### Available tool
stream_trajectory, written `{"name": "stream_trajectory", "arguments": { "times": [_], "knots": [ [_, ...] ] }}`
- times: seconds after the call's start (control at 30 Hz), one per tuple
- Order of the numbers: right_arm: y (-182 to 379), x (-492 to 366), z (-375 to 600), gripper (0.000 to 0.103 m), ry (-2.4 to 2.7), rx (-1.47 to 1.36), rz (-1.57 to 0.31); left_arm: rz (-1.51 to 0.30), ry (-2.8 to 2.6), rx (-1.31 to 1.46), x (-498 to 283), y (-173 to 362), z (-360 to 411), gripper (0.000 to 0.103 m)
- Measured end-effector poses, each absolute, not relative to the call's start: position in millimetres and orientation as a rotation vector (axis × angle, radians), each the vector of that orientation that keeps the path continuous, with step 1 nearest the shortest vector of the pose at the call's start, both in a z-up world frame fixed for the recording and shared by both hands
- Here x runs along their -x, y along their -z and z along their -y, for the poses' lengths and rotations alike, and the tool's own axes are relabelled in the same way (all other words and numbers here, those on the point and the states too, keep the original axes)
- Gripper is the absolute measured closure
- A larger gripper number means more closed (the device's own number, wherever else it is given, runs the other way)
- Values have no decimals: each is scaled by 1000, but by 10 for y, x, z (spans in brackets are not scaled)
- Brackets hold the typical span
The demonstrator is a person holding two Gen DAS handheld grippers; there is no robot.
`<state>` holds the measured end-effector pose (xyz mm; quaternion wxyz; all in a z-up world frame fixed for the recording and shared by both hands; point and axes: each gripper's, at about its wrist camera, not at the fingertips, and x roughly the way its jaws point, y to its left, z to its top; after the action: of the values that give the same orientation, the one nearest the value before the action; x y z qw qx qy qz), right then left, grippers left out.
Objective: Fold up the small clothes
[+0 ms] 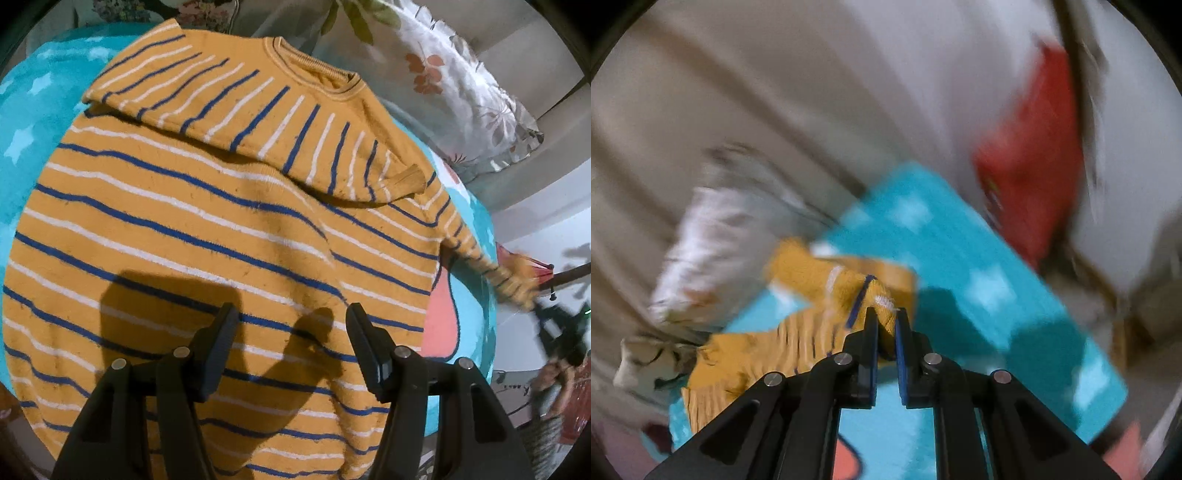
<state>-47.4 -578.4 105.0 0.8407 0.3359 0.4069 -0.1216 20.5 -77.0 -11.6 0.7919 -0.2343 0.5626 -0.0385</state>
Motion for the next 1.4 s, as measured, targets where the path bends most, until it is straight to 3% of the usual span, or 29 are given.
{"name": "stream_trajectory", "arguments": {
  "times": [0.13, 0.2, 0.33, 0.47, 0.73, 0.9, 0.97, 1.03, 1.07, 1.27, 1.4],
  "knots": [
    [-559, 579, 5987, 87, 453, -698, -976, -1222, 85, 485, -207, 139, 778, 43],
    [-615, 664, 5980, 86, 474, -678, -943, -1223, 75, 468, -188, 148, 791, 43],
    [-851, 512, 5693, 69, 421, -562, -893, -1226, 64, 458, -147, 174, 742, 43],
    [-928, 209, 5158, 69, 179, -551, -907, -1214, 42, 460, -121, 147, 667, 43],
    [-822, -717, 2959, 69, -396, -456, -1043, -1175, -33, 435, -4, 24, 393, 43],
    [-407, -1213, 2132, 70, -430, -395, -1149, -1158, -141, 452, 109, -2, -8, 43],
    [-196, -1154, 2165, 70, -393, -370, -1184, -1153, -162, 456, 176, -13, -127, 43],
    [-101, -1000, 2337, 80, -379, -374, -1190, -1152, -174, 453, 233, -18, -203, 43],
    [-96, -889, 2445, 80, -368, -376, -1179, -1153, -172, 455, 247, -23, -228, 43],
    [-132, -146, 3562, 75, -79, -456, -1148, -1146, -86, 485, 137, -44, -98, 42],
    [-259, 505, 4521, 62, 150, -612, -1055, -1173, 0, 471, -4, 7, 154, 42]
  ]
}}
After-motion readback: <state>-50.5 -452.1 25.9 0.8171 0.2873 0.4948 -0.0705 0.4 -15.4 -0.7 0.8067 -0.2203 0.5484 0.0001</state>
